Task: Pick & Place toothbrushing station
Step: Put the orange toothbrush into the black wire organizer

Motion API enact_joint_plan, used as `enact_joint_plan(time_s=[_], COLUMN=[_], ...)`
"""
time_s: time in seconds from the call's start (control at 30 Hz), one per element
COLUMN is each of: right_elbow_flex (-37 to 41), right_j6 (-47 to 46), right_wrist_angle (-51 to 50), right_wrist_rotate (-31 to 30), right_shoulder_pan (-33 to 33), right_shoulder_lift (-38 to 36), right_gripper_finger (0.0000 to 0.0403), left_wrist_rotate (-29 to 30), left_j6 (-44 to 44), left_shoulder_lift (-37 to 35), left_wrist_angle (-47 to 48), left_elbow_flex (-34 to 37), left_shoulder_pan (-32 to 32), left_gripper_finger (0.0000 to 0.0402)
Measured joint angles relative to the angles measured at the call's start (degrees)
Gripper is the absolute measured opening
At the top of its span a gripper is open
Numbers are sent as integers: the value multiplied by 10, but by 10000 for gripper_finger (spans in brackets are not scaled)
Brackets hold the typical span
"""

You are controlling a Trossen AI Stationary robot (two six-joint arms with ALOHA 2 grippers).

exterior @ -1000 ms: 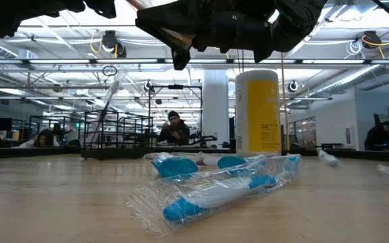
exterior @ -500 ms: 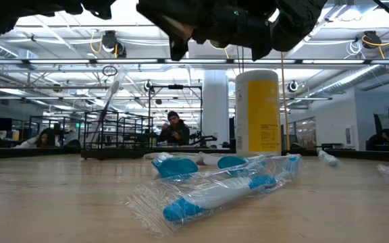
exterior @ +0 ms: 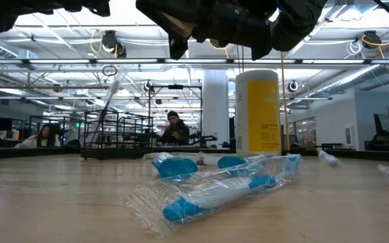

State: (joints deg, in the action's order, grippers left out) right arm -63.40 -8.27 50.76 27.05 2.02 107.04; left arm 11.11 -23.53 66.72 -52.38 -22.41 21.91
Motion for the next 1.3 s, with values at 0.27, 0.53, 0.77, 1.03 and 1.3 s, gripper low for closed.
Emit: enact_joint_plan(time_s=[0.27, 0.53, 0.77, 1.03, 1.3], right_elbow_flex=[0, 0, 0, 2, 3], right_j6=[0, -1, -14, 14, 19], right_wrist_angle=[0, -17, -26, -173, -420], right_wrist_rotate=[0, -1, -33, -40, -160], right_shoulder_pan=[0, 0, -1, -23, -32], right_shoulder_lift=[0, 0, 0, -35, -84], right_gripper_finger=[47, 64, 92, 118, 125], left_wrist_rotate=[0, 0, 27, 105, 259], left_j6=[3, 0, 14, 59, 140], left_shoulder_lift=[0, 0, 0, 0, -30], left_wrist_angle=[-13, -10, 6, 41, 255], left_elbow_flex=[0, 0, 0, -1, -68], left_shoulder_pan=[0, 0, 0, 0, 11], left_gripper_finger=[62, 29, 39, 30, 31])
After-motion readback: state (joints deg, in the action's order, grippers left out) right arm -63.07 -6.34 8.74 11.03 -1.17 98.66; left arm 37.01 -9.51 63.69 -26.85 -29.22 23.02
